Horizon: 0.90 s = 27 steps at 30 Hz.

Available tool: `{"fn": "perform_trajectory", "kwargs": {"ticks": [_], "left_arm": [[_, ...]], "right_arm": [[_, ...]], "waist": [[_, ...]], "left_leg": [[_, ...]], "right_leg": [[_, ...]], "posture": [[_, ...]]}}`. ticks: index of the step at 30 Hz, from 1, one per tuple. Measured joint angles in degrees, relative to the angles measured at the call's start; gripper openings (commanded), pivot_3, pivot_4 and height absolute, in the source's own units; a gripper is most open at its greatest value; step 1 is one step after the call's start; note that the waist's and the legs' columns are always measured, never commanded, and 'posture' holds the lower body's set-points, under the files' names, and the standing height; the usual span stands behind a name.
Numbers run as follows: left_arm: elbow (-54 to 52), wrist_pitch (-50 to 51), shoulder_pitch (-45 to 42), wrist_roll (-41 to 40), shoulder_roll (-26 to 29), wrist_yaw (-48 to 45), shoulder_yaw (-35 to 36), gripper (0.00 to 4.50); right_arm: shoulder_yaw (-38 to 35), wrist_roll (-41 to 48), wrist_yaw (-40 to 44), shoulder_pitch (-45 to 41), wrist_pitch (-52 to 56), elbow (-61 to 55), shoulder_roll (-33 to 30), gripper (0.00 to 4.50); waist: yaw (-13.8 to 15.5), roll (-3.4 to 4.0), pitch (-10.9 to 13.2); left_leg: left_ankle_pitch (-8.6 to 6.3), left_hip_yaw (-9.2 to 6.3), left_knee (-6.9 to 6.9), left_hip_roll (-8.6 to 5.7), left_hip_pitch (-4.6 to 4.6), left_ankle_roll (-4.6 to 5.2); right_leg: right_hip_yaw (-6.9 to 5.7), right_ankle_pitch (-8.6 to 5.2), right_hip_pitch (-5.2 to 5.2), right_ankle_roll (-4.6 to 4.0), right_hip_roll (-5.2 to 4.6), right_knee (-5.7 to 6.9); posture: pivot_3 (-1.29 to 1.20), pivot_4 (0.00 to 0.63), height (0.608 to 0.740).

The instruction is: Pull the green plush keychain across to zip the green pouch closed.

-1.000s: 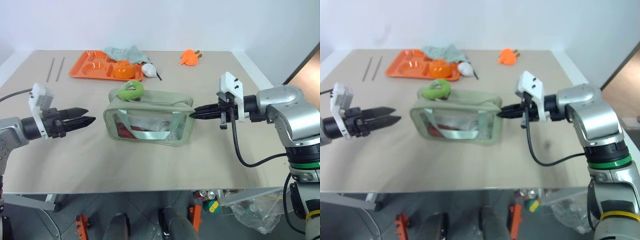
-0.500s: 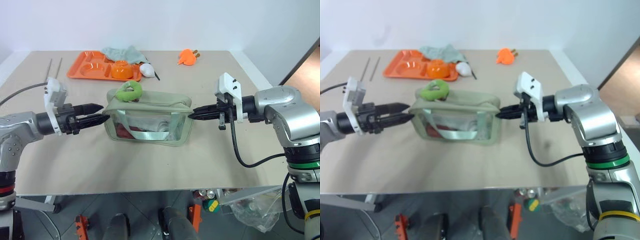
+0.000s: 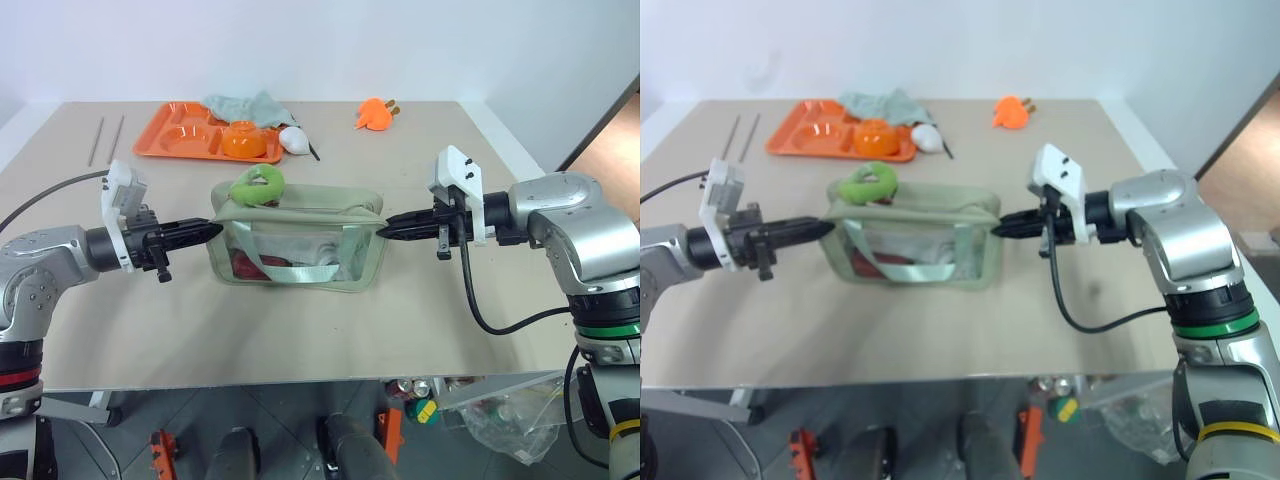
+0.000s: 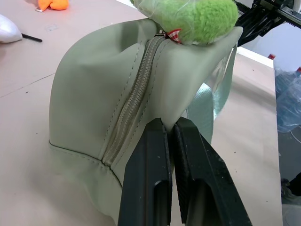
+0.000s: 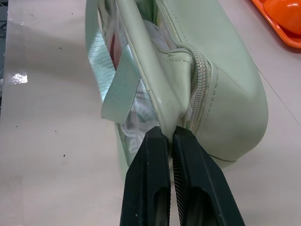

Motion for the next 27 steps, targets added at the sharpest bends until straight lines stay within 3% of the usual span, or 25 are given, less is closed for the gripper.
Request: {"fn": "perform_trajectory", "kwargs": {"ticks": [6, 12, 13, 14, 24, 27], "left_arm": [[0.40, 1.58, -0.35, -2.13, -1.15, 2.58, 2.04, 0.02], [-0.68, 1.57, 0.24, -2.37, -1.46, 2.88, 2.57, 0.02], [-0.72, 1.56, 0.24, -2.38, -1.52, 2.99, 2.57, 0.00], [-0.70, 1.56, 0.24, -2.24, -1.53, 3.61, 2.57, 0.00], [-0.71, 1.40, 0.22, -2.13, -2.27, 3.97, 2.55, 0.00], [-0.98, 1.40, 0.26, -2.14, -2.27, 4.16, 2.58, 0.00]], "right_arm": [[-3.09, 2.82, -0.32, 1.65, -1.70, -1.13, 0.79, 0.00], [-6.06, 7.62, 3.71, 2.49, -0.85, -4.99, -2.30, 0.00], [-6.03, 7.69, 3.66, 2.52, -0.48, -4.97, -2.33, 0.72], [-5.94, 7.49, 3.55, 2.69, -0.34, -4.88, -2.41, 1.13], [-4.52, 5.99, 4.97, 4.69, -2.45, -4.36, -4.03, 4.39], [-4.99, 5.03, 4.08, 2.47, -5.17, 0.36, -4.21, 4.45]], "waist": [[0.00, 0.00, 0.00], [0.05, 0.00, 0.00], [0.03, 0.01, 0.01], [0.03, 0.01, 0.01], [0.05, 0.01, 0.01], [-0.01, 0.02, 0.02]], "left_leg": [[0.00, -0.03, -0.01, 0.00, -0.04, 0.00], [-0.01, -0.02, 0.00, -0.01, -0.06, 0.01], [-0.01, -0.01, 0.01, -0.01, -0.04, 0.01], [0.00, -0.01, 0.01, -0.01, -0.02, 0.01], [0.00, 0.01, 0.01, -0.02, -0.02, 0.01], [0.00, 0.07, 0.04, -0.03, -0.01, 0.01]], "right_leg": [[-0.01, 0.00, -0.01, 0.02, 0.00, 0.00], [0.00, -0.04, 0.00, 0.05, -0.02, -0.01], [0.00, -0.02, 0.00, 0.04, -0.02, -0.01], [0.00, 0.00, 0.00, 0.02, -0.01, -0.01], [0.02, 0.02, 0.01, 0.03, -0.02, 0.00], [0.08, 0.04, 0.00, 0.06, -0.02, -0.01]], "posture": [[0.00, 0.150, 0.740], [0.00, 0.150, 0.740], [0.00, 0.150, 0.740], [0.00, 0.150, 0.740], [0.00, 0.150, 0.740], [0.00, 0.150, 0.740]]}}
